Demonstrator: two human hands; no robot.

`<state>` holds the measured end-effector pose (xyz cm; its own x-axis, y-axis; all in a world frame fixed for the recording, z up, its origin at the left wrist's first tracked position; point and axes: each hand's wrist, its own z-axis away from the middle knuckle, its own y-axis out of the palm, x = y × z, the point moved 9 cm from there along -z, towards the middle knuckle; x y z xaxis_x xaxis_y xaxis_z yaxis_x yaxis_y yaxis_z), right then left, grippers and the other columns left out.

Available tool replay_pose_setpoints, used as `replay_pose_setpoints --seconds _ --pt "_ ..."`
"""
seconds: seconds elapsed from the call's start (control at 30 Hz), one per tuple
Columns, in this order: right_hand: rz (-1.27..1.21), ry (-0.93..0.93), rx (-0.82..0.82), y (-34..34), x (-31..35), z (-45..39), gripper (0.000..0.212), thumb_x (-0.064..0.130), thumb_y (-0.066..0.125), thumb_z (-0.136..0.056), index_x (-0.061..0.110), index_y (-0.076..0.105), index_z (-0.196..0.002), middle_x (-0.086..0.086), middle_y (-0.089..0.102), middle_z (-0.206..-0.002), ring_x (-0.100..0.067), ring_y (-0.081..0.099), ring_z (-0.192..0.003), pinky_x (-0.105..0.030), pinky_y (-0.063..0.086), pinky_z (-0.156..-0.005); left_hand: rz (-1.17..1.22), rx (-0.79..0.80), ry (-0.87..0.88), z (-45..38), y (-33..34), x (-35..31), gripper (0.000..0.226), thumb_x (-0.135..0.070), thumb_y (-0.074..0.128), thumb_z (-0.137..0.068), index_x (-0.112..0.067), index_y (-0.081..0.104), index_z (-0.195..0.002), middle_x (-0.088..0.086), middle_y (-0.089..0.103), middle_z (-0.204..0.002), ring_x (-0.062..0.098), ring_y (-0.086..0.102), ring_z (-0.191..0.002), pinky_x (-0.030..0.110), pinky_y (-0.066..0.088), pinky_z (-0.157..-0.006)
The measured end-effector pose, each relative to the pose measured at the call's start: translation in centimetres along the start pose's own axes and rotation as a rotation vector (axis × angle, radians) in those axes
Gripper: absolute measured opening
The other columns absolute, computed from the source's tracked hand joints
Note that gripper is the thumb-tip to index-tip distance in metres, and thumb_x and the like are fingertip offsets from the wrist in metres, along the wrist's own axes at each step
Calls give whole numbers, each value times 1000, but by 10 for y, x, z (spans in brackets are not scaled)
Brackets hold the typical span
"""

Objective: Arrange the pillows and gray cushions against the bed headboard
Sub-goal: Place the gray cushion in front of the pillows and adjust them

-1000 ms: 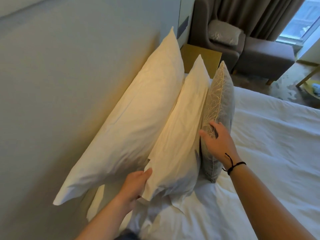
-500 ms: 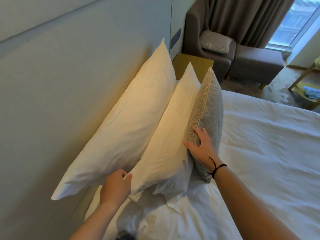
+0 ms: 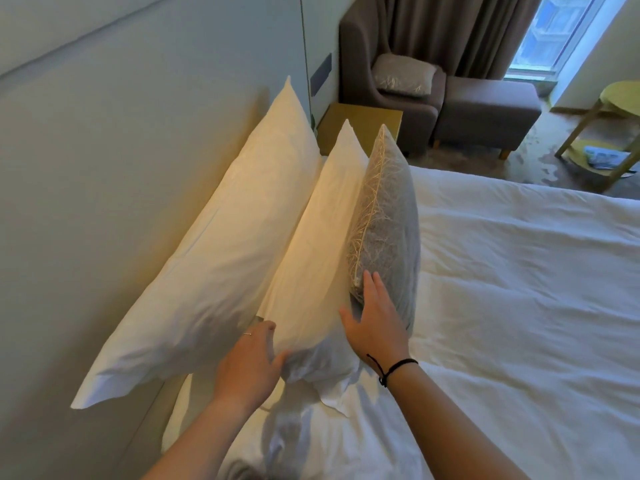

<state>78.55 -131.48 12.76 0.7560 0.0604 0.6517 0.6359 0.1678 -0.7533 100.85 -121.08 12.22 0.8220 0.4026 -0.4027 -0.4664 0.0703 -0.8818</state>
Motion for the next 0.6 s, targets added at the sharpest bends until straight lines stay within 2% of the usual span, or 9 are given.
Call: replay_pose_setpoints --seconds 0.07,0.17,0.27,0.43,0.53,0.6 --pt "17 -33 7 4 5 11 85 48 54 -93 18 5 -156 -2 6 -165 -16 12 -150 -31 19 -117 19 -27 -2 -2 -2 0 37 -39 63 -90 -29 52 -125 -4 62 -116 20 62 -97 33 48 -71" --pt "35 -57 21 11 13 21 89 50 54 -91 17 3 -156 -5 4 -165 -18 11 -150 -33 20 -118 53 -32 16 -7 -4 1 26 -25 65 -89 -22 57 -114 -4 60 -90 14 53 -74 29 38 -59" --pt "36 -62 56 20 22 22 90 52 54 -90 22 1 -156 -4 1 -165 -19 9 -150 -36 23 -118 68 -15 39 -9 -5 4 22 -20 64 -90 -23 56 -110 -3 59 -83 13 53 -70 28 36 -55" --pt "-56 5 113 14 17 26 86 50 58 -89 34 5 -155 9 1 -164 -14 12 -149 -37 23 -117 145 34 54 -7 0 16 20 -18 61 -93 -29 51 -106 -4 60 -82 9 57 -70 26 40 -52" --pt "-133 80 92 -15 12 40 82 49 62 -88 35 17 -154 10 18 -162 -12 23 -146 -36 29 -115 202 69 74 -6 -2 21 21 -17 62 -93 -30 52 -106 -6 62 -83 7 58 -71 25 43 -55" --pt "-221 135 34 -43 15 56 70 45 65 -88 34 33 -149 10 44 -150 -12 46 -132 -33 40 -108 203 69 105 -7 -7 22 21 -20 65 -91 -31 54 -105 -7 62 -77 6 58 -68 23 44 -55"
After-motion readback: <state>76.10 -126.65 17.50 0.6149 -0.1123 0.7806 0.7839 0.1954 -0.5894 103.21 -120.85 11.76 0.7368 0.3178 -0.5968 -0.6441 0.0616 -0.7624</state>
